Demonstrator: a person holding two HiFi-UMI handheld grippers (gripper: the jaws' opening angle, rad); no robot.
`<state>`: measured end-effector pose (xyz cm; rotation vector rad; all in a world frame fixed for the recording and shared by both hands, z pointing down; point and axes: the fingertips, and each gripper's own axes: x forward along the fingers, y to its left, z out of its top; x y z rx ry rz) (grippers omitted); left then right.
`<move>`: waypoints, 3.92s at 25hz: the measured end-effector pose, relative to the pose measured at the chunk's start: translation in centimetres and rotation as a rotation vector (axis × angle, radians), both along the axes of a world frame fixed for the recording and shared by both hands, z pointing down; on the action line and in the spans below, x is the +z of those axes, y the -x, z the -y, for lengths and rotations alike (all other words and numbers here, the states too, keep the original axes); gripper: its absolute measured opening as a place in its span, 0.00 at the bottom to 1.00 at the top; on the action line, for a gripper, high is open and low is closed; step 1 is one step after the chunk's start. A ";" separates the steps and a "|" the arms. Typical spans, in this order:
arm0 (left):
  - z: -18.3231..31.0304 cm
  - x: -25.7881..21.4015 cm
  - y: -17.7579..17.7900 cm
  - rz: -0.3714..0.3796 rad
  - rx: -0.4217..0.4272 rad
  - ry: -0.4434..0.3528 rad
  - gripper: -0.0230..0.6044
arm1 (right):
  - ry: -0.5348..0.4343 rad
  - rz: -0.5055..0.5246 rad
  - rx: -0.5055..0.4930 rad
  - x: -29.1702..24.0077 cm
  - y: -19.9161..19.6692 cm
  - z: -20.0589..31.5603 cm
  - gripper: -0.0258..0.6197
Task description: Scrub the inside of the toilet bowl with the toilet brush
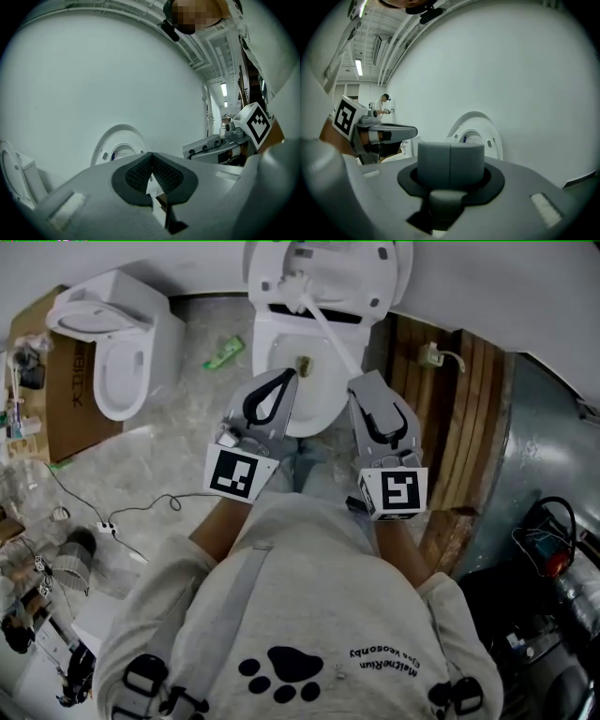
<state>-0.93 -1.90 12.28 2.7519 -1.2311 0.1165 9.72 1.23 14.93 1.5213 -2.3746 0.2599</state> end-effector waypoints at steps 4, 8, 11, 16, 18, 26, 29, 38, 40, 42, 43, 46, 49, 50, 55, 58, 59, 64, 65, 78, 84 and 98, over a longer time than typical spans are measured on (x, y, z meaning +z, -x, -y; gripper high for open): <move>0.4 1.9 0.2 -0.001 0.011 0.027 0.03 | 0.023 -0.005 0.016 1.7 -0.1 0.4 0.27; 1.1 4.0 0.8 0.014 0.010 0.043 0.03 | 0.041 0.003 0.015 3.8 0.1 1.3 0.27; 1.6 5.6 1.3 0.030 0.006 0.037 0.03 | 0.060 0.003 0.019 5.6 0.0 1.7 0.27; 1.3 9.0 1.9 0.066 0.029 0.072 0.03 | 0.095 -0.002 0.015 8.6 0.5 1.9 0.27; 1.3 10.2 1.9 0.052 0.029 0.086 0.03 | 0.107 -0.007 0.005 9.7 0.8 1.9 0.27; 1.9 14.8 1.3 0.043 0.032 0.118 0.03 | 0.149 0.004 -0.010 14.2 1.3 1.8 0.27; 2.1 16.7 1.5 0.039 0.017 0.125 0.03 | 0.163 0.005 -0.013 16.3 1.5 1.5 0.27; 2.1 22.1 2.7 0.059 -0.040 0.159 0.03 | 0.220 0.006 -0.022 21.8 1.8 0.7 0.27; 2.0 23.0 2.8 0.066 -0.039 0.167 0.03 | 0.228 0.002 -0.017 22.5 1.8 0.6 0.27; 1.9 23.6 2.8 0.076 -0.034 0.172 0.03 | 0.231 0.003 -0.007 23.0 1.8 0.7 0.27; 1.9 23.7 2.8 0.077 -0.033 0.170 0.03 | 0.231 0.004 -0.002 23.2 1.8 0.7 0.27; 1.6 24.2 2.8 0.070 -0.032 0.165 0.03 | 0.240 -0.006 0.003 24.0 1.8 0.3 0.27; 1.2 25.2 2.7 0.058 -0.030 0.195 0.03 | 0.256 -0.021 0.002 25.1 1.7 -0.1 0.27; 1.1 25.7 2.6 0.058 -0.029 0.206 0.03 | 0.262 -0.024 0.004 25.5 1.6 -0.2 0.27; 0.5 27.8 2.4 0.072 -0.022 0.242 0.03 | 0.300 -0.035 0.020 27.8 1.0 -0.6 0.27; 0.1 29.1 2.6 0.074 -0.020 0.270 0.03 | 0.317 -0.047 0.021 28.9 1.1 -1.0 0.27; 0.0 29.6 2.7 0.070 -0.021 0.280 0.03 | 0.321 -0.050 0.020 29.3 1.1 -1.0 0.27; -0.4 31.1 3.0 0.068 -0.039 0.326 0.03 | 0.350 -0.062 0.020 30.7 1.1 -1.4 0.27; -0.5 31.2 3.1 0.075 -0.036 0.324 0.03 | 0.354 -0.064 0.018 30.9 1.1 -1.4 0.27; -2.0 35.2 3.5 0.102 -0.032 0.406 0.03 | 0.446 -0.099 -0.006 34.8 1.1 -3.3 0.27; -2.9 37.1 3.5 0.102 -0.025 0.460 0.03 | 0.491 -0.114 -0.019 36.5 1.2 -4.4 0.27; -5.1 40.2 4.2 0.148 0.008 0.535 0.03 | 0.616 -0.152 -0.037 40.4 2.1 -7.2 0.27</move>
